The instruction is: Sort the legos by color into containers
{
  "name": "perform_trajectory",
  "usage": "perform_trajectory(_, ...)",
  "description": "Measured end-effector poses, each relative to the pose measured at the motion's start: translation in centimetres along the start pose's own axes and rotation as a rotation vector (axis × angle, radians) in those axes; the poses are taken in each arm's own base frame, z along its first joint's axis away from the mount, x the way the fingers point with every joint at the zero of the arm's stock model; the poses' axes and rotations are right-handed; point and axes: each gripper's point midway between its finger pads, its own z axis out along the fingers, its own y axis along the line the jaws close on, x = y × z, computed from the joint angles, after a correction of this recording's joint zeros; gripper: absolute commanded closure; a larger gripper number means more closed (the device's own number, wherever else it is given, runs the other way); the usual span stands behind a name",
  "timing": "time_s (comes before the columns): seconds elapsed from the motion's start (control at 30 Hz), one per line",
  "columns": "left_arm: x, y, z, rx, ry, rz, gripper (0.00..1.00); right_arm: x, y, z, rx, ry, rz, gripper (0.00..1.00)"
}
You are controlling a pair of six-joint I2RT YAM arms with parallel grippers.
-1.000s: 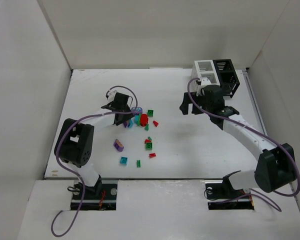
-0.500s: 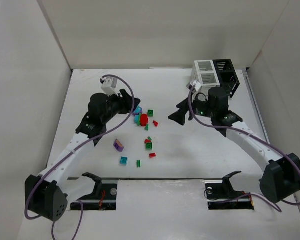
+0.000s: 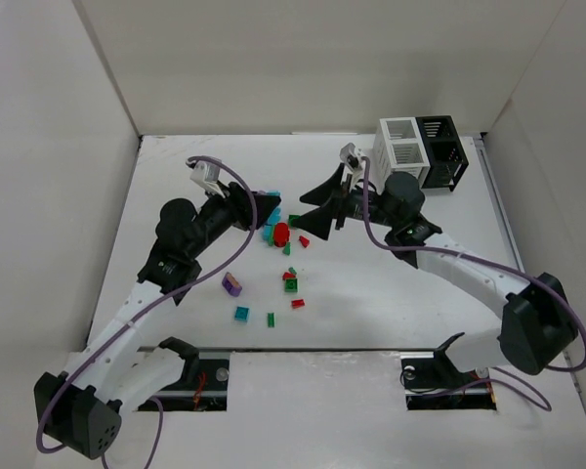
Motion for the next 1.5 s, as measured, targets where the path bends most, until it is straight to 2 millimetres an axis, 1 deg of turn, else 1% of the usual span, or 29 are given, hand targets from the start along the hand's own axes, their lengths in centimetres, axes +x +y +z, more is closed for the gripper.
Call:
perform_trajectory(0.13, -0.5, -0.9, -0.1, 0.015, -0.027, -0.018, 0.63, 0.4, -0.5, 1.7, -0.021, -0.012, 0.070, 0.05)
perform_trajectory(0.23, -0.7, -1.5, -0.1, 0.026, -0.041, -0.028, 0.63, 0.8, -0.2, 2.9, -0.041, -0.007, 0.100, 0.07)
perform_trajectory(0.3, -0.8, -1.8, 0.0, 0.030, -0.047, -0.034, 0.63, 0.8, 0.3, 3.4, -0.056, -0.007, 0.109, 0.07)
perform_trajectory(0.5, -0.8, -1.9, 0.0, 0.029, -0.053, -0.039, 0.63, -0.5, 1.7, 4.0, -0.094, -0.045, 0.092, 0.17)
perform_trajectory(0.73, -0.6, -2.3, 0.1, 0.030, -0.054, -0.040, 0.63, -1.1, 1.8, 4.3, -0.099, -0.060, 0.094, 0.29)
perform_trajectory(0.77, -0.7, -2.3, 0.1, 0.030, -0.057, -0.040, 0.63, -1.1, 1.8, 4.4, -0.099, -0.060, 0.097, 0.34)
perform_trajectory(0.83, -0.8, -2.4, 0.2, 0.030, -0.065, -0.038, 0.63, -1.1, 1.7, 4.7, -0.104, -0.057, 0.102, 0.50)
perform_trajectory(0.87, -0.9, -2.5, 0.2, 0.031, -0.070, -0.036, 0.63, -1.0, 1.6, 4.8, -0.107, -0.053, 0.109, 0.53)
perform_trajectory(1.0, -1.0, -2.2, 0.2, 0.017, -0.079, -0.027, 0.63, -0.9, 1.6, 5.0, -0.115, -0.046, 0.137, 0.53)
perform_trajectory(1.1, -1.1, -2.3, 0.2, 0.017, -0.083, -0.022, 0.63, -0.9, 1.7, 5.0, -0.115, -0.046, 0.148, 0.68)
perform_trajectory(1.13, -1.1, -2.3, 0.1, 0.017, -0.084, -0.020, 0.59, -0.9, 1.7, 5.0, -0.116, -0.047, 0.151, 0.78)
perform_trajectory(1.17, -1.2, -2.4, 0.1, 0.018, -0.086, -0.018, 0.40, -1.0, 1.7, 5.0, -0.117, -0.049, 0.152, 0.80)
perform_trajectory(1.2, -1.2, -2.4, 0.1, 0.019, -0.087, -0.014, 0.35, -1.0, 1.7, 5.0, -0.119, -0.049, 0.151, 0.85)
perform_trajectory(1.23, -1.2, -2.5, 0.1, 0.021, -0.087, -0.021, 0.33, -1.1, 1.8, 5.0, -0.120, -0.050, 0.148, 0.93)
perform_trajectory(1.27, -1.2, -2.5, 0.1, 0.022, -0.087, -0.023, 0.29, -1.0, 1.8, 5.0, -0.124, -0.048, 0.148, 1.00)
perform_trajectory(1.3, -1.2, -2.6, 0.1, 0.023, -0.087, -0.024, 0.18, -1.0, 1.9, 5.0, -0.129, -0.045, 0.147, 1.00)
perform_trajectory(1.4, -1.3, -2.6, -0.1, 0.020, -0.090, -0.023, 0.08, -0.9, 2.1, 4.9, -0.145, -0.039, 0.143, 1.00)
perform_trajectory(1.43, -1.3, -2.7, -0.2, 0.021, -0.090, -0.020, 0.01, -1.0, 2.2, 4.7, -0.152, -0.037, 0.139, 1.00)
perform_trajectory(1.5, -1.4, -2.8, -0.6, 0.019, -0.093, -0.009, 0.01, -1.2, 2.3, 4.5, -0.168, -0.039, 0.136, 1.00)
